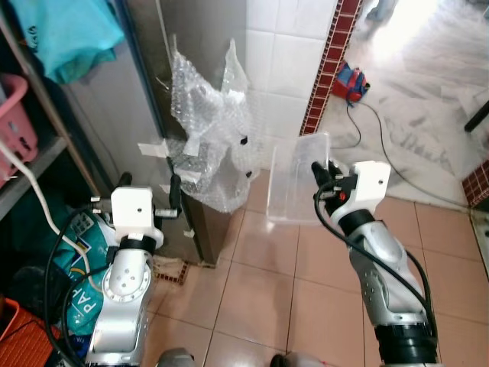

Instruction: Restocking fridge

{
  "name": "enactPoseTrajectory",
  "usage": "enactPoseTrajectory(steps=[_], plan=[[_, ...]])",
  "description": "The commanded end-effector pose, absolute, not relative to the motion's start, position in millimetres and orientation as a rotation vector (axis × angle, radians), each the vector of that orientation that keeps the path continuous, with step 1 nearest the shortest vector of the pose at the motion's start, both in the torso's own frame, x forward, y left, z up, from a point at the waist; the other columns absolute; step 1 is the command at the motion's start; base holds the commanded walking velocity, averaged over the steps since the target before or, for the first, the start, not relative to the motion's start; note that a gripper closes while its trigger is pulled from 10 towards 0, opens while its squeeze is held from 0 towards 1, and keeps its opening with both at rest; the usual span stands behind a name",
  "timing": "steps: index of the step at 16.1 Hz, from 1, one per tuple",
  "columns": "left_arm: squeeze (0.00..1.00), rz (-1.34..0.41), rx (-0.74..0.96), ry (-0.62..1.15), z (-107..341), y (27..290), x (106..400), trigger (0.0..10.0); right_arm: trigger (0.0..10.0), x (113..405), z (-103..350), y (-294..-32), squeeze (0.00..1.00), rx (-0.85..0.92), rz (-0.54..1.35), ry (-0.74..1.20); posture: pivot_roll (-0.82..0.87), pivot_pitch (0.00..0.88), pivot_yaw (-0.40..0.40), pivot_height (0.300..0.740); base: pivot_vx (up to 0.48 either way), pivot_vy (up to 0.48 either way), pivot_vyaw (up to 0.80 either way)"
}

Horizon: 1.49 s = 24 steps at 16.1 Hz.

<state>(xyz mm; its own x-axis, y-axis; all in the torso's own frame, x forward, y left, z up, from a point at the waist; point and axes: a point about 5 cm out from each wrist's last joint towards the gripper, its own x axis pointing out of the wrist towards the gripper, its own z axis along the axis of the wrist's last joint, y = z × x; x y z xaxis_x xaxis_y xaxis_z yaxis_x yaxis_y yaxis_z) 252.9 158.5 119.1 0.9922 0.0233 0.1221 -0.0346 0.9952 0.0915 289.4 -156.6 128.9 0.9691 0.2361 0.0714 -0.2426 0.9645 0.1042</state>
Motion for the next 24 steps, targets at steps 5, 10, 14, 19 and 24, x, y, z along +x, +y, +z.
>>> enactPoseTrajectory(steps=[5, 10, 14, 19, 24], plan=[[0.0, 0.036, 0.089, -0.117, 118, 157, 254, 10.0, 10.0, 291, 128, -159, 0.0, 0.095, 0.246, -0.057, 0.06, 0.063, -0.027, 0.74, 0.307, 0.0, 0.0], [0.0, 0.058, 0.099, -0.11, 116, 157, 254, 10.0, 10.0, 291, 128, -160, 0.0, 0.092, 0.252, -0.056, 0.06, 0.064, -0.033, 0.74, 0.051, 0.0, 0.0], [0.0, 0.088, 0.091, -0.111, 116, 158, 259, 10.0, 10.0, 288, 128, -160, 0.0, 0.086, 0.262, -0.052, 0.04, 0.071, -0.046, 0.74, 0.0, 0.0, 0.0], [0.0, 0.059, 0.04, -0.125, 119, 149, 278, 10.0, 10.0, 284, 132, -168, 0.0, 0.056, 0.262, -0.047, 0.0, 0.086, -0.061, 0.74, 0.0, 0.0, 0.0], [0.0, 0.002, -0.003, -0.134, 120, 133, 300, 10.0, 10.0, 271, 134, -175, 0.0, 0.026, 0.254, -0.031, -0.07, 0.111, -0.061, 0.74, 0.0, 0.0, 0.0]])
